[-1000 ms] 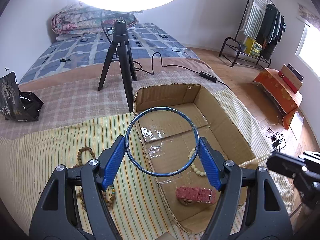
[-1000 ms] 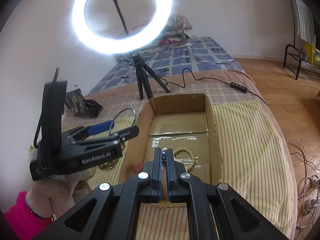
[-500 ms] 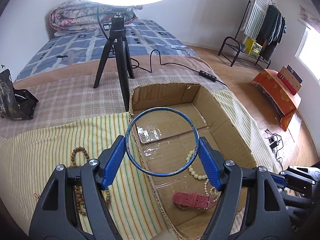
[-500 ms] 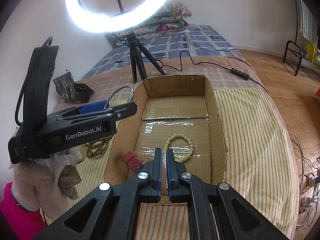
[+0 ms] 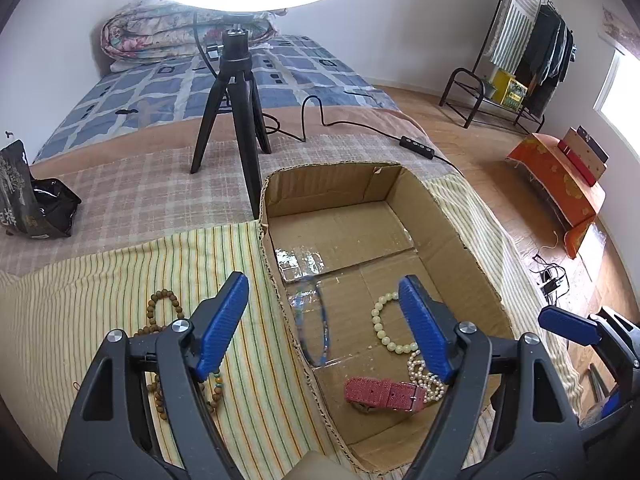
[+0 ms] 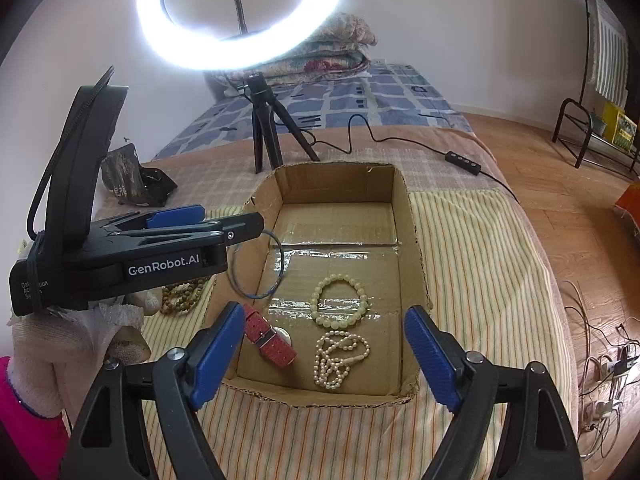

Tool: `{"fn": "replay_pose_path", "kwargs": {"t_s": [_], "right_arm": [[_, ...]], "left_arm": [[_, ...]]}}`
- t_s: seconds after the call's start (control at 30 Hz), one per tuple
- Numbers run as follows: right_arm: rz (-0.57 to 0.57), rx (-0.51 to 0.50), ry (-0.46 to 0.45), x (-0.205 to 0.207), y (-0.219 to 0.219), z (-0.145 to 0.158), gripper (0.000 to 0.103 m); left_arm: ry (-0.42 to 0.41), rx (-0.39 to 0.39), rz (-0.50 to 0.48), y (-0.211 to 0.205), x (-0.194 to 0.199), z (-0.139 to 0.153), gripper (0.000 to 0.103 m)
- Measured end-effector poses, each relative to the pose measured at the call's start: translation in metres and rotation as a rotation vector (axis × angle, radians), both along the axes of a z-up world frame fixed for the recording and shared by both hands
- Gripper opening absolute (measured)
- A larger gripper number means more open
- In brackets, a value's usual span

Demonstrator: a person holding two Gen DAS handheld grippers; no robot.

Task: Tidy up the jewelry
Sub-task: 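Lower the bangle into the box and open the left gripper while the right gripper releases the necklace, then withdraw both tools from the box and move them toward the brown wooden beads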

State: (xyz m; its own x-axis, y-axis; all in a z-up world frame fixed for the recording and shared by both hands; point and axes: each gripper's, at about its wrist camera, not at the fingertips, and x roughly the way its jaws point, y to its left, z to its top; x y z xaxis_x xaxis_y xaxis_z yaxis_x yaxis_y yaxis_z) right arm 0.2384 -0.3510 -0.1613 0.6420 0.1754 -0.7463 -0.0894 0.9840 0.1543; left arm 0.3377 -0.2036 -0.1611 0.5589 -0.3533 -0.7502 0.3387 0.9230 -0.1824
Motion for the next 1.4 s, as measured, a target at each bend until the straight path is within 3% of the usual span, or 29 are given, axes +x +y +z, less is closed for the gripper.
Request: {"fn": "replay_pose_path", "kwargs": {"t_s": [0.43, 1.4], "right_arm": [[0.003, -0.021, 0.000, -0.007, 0.008, 0.008, 0.087], [0.013, -0.026, -0.046, -0.015, 0.032, 0.033, 0.089]], "left_arm": [[-0.033, 0.013, -0.011, 0.015, -0.016, 0.022, 0.080], [-0.085, 0.001, 0.088, 0.112, -0.035, 0.064, 0.080]]}}
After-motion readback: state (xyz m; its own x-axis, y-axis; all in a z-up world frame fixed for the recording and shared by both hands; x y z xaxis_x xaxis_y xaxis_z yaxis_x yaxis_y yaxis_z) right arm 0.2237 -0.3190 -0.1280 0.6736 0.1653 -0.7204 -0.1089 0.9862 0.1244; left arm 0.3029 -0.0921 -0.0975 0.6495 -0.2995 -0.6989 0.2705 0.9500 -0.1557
